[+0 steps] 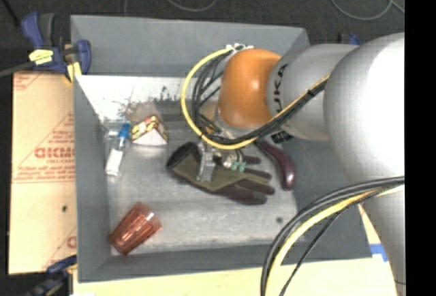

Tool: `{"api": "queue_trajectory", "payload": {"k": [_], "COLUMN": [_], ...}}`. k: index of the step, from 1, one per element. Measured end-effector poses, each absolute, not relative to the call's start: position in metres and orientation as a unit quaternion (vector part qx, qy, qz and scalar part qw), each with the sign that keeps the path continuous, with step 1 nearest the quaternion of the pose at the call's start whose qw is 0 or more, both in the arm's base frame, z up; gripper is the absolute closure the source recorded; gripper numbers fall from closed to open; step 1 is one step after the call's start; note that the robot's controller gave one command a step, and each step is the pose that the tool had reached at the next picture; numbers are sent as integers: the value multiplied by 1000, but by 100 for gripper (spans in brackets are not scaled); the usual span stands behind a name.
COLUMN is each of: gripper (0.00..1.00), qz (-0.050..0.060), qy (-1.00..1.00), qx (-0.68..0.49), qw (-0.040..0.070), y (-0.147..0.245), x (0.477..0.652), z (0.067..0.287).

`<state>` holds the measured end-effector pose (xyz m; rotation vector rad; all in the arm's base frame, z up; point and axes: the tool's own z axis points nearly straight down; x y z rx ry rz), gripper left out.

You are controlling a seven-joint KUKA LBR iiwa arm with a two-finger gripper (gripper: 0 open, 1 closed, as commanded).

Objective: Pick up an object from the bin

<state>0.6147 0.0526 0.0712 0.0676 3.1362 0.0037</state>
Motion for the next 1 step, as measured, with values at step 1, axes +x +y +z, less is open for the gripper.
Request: {"api": "queue_trajectory", "payload": {"k": [1], "gripper": [100], "qz": [1], "qy": [999], "qx": [32], "qw": [3], "y": [56], "x": [615], "z": [89]}}
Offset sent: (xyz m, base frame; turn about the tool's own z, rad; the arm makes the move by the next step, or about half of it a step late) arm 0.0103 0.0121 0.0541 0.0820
